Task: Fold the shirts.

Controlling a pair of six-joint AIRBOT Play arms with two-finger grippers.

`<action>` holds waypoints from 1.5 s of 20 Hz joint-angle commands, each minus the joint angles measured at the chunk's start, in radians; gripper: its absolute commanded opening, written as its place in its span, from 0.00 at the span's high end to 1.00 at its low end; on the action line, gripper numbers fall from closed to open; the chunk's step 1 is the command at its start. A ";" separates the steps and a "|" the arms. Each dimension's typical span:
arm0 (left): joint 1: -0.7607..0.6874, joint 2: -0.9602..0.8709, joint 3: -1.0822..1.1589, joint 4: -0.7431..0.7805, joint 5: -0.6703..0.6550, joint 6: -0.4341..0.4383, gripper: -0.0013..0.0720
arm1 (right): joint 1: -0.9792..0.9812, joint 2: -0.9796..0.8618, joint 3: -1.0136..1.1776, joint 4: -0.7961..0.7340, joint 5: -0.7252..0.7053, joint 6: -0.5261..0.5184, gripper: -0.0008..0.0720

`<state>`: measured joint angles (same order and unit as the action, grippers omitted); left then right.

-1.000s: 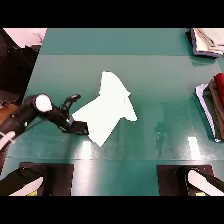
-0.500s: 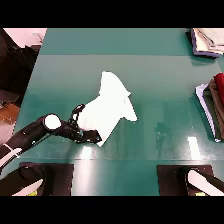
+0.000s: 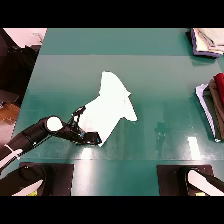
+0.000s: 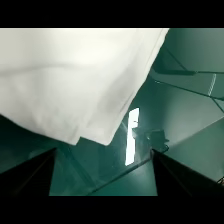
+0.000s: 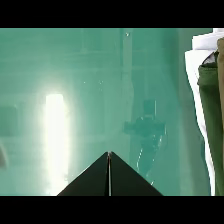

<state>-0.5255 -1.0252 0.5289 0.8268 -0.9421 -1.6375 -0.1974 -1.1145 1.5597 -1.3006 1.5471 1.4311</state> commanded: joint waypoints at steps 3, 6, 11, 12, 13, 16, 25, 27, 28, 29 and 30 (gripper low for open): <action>0.000 0.001 0.000 0.021 0.069 -0.019 0.03 | 0.000 0.000 0.001 0.000 0.002 0.000 0.97; 0.000 -0.016 0.000 0.018 0.069 -0.035 0.03 | 0.000 0.000 0.001 0.000 0.002 0.000 0.97; 0.000 -0.042 0.018 -0.043 0.060 -0.031 0.03 | 0.000 0.000 0.001 0.000 0.008 0.000 0.97; 0.000 -0.042 0.036 -0.043 0.039 -0.029 0.03 | 0.000 0.000 0.001 0.000 0.008 0.000 0.97; 0.000 -0.041 0.055 -0.043 0.018 -0.017 0.03 | 0.000 0.000 0.001 0.000 0.008 0.000 0.97; 0.000 -0.042 0.093 -0.042 -0.062 -0.004 0.03 | 0.000 0.000 0.001 0.000 0.007 0.000 0.97; 0.000 -0.042 0.096 -0.014 0.022 -0.009 0.03 | 0.000 0.000 0.001 0.000 -0.002 0.000 0.97; 0.000 -0.042 0.096 0.018 0.021 -0.016 0.03 | 0.000 0.000 0.001 0.000 0.001 0.000 0.97; 0.000 -0.042 0.096 0.031 0.022 -0.017 0.03 | 0.000 0.000 0.001 0.000 0.000 0.000 0.97; 0.000 -0.043 0.095 0.035 0.023 -0.016 0.03 | 0.000 0.000 0.001 0.000 0.000 0.000 0.97; 0.000 -0.044 0.093 0.034 0.024 -0.017 0.03 | 0.000 0.000 0.001 0.000 0.000 0.000 0.97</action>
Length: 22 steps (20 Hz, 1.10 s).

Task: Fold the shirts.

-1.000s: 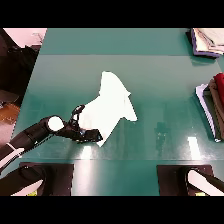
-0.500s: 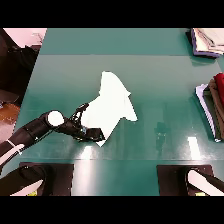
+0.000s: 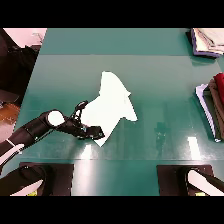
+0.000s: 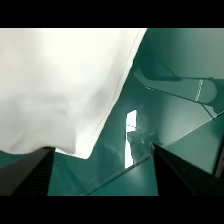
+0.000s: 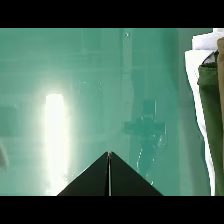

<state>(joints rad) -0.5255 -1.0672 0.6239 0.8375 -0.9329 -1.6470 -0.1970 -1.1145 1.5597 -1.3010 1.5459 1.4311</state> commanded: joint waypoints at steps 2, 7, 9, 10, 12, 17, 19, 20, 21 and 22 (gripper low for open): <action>0.000 -0.005 -0.016 0.019 0.013 -0.007 0.03 | 0.000 0.000 0.001 0.000 0.002 0.000 0.97; 0.000 -0.005 -0.034 0.018 0.064 -0.029 0.64 | 0.000 0.000 0.001 0.000 0.003 0.000 0.97; 0.000 -0.005 -0.034 0.018 0.102 -0.032 0.67 | 0.000 0.000 0.001 0.000 0.010 0.000 0.97; 0.000 -0.005 -0.034 0.019 0.114 -0.045 0.94 | 0.000 0.000 0.001 0.000 0.011 0.000 0.97; 0.001 -0.002 -0.034 0.020 0.121 -0.048 0.95 | 0.000 0.000 0.001 0.000 0.011 0.000 0.97; 0.084 0.066 0.000 0.099 0.058 -0.058 0.95 | 0.002 0.000 -0.025 0.100 0.003 -0.002 0.97; 0.155 0.105 0.048 0.156 0.005 -0.056 0.95 | 0.002 0.000 -0.106 0.251 -0.011 -0.031 0.97; 0.185 0.122 0.090 0.193 -0.023 -0.055 0.95 | 0.006 0.000 -0.163 0.327 -0.031 -0.051 0.97; 0.206 0.140 0.132 0.227 -0.045 -0.055 0.95 | 0.022 0.000 -0.229 0.390 -0.060 -0.074 0.97; 0.220 0.153 0.182 0.258 -0.066 -0.055 0.95 | 0.050 0.000 -0.295 0.423 -0.090 -0.088 0.96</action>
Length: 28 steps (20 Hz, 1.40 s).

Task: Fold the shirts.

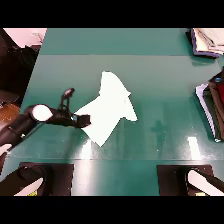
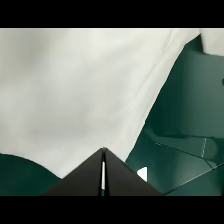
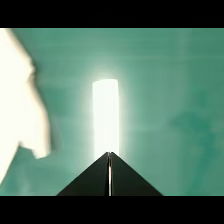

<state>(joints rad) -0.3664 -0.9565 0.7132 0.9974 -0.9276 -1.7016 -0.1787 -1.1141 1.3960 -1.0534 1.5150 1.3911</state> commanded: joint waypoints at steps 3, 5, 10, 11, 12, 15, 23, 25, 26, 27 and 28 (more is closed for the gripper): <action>0.069 0.042 0.187 0.139 -0.104 0.016 0.95 | 0.177 -0.001 -0.297 0.189 -0.173 -0.074 0.22; 0.069 0.038 0.188 0.149 -0.105 0.016 0.95 | 0.309 -0.023 -0.377 0.190 -0.270 -0.076 0.22; 0.069 0.036 0.179 0.153 -0.146 0.027 0.95 | 0.602 -0.249 -0.423 0.188 -0.427 -0.102 0.23; 0.069 0.036 0.179 0.155 -0.161 0.035 0.95 | 0.634 -0.285 -0.423 0.188 -0.476 -0.102 0.23; 0.069 0.036 0.179 0.159 -0.181 0.035 0.95 | 0.659 -0.316 -0.423 0.188 -0.526 -0.101 0.23; 0.069 0.036 0.179 0.174 -0.210 0.034 0.95 | 0.682 -0.366 -0.423 0.189 -0.599 -0.101 0.36; 0.069 0.034 0.173 0.266 -0.201 0.059 0.25 | 0.536 -0.130 -0.435 0.109 -0.461 -0.029 0.97; 0.069 0.027 0.120 0.280 -0.144 0.050 0.25 | 0.472 0.020 -0.502 0.023 -0.425 0.066 0.97; 0.069 0.006 0.090 0.245 -0.112 0.050 0.25 | 0.439 0.088 -0.547 0.005 -0.417 0.106 0.97; 0.069 -0.026 0.056 0.185 -0.073 0.052 0.25 | 0.405 0.153 -0.595 0.007 -0.414 0.121 0.97; 0.069 -0.066 0.026 0.114 -0.029 0.063 0.25 | 0.378 0.208 -0.636 0.006 -0.414 0.128 0.97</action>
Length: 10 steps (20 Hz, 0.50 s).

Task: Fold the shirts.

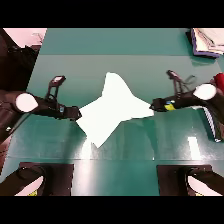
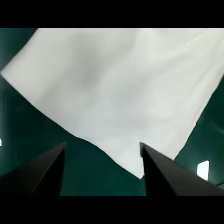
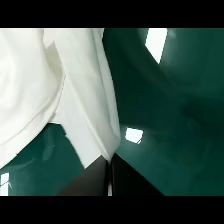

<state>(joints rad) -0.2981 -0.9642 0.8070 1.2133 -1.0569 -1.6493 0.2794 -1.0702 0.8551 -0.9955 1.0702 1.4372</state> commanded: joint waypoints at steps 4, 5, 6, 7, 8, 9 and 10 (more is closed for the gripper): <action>0.000 -0.256 -0.094 -0.386 0.100 0.172 0.25 | -0.169 0.311 -0.182 -0.051 0.042 0.092 0.97; 0.001 -0.288 -0.095 -0.410 0.056 0.200 0.25 | -0.186 0.335 -0.184 -0.052 0.054 0.092 0.97; 0.000 -0.304 -0.095 -0.405 0.016 0.220 0.25 | -0.201 0.354 -0.183 -0.051 0.060 0.092 0.97; -0.002 -0.304 -0.097 -0.391 -0.016 0.221 0.25 | -0.215 0.370 -0.183 -0.051 0.059 0.092 0.97; -0.008 -0.302 -0.102 -0.392 -0.034 0.218 0.25 | -0.231 0.383 -0.183 -0.051 0.057 0.092 0.97; -0.033 -0.302 -0.102 -0.390 -0.035 0.217 0.25 | -0.246 0.390 -0.183 -0.051 0.056 0.092 0.97; -0.069 -0.303 -0.101 -0.395 -0.009 0.216 0.25 | -0.258 0.393 -0.183 -0.051 0.057 0.092 0.97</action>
<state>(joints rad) -0.3237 -1.2423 0.7116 0.8566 -1.0443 -1.4609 0.0647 -0.7174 0.6804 -1.0431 1.1213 1.5227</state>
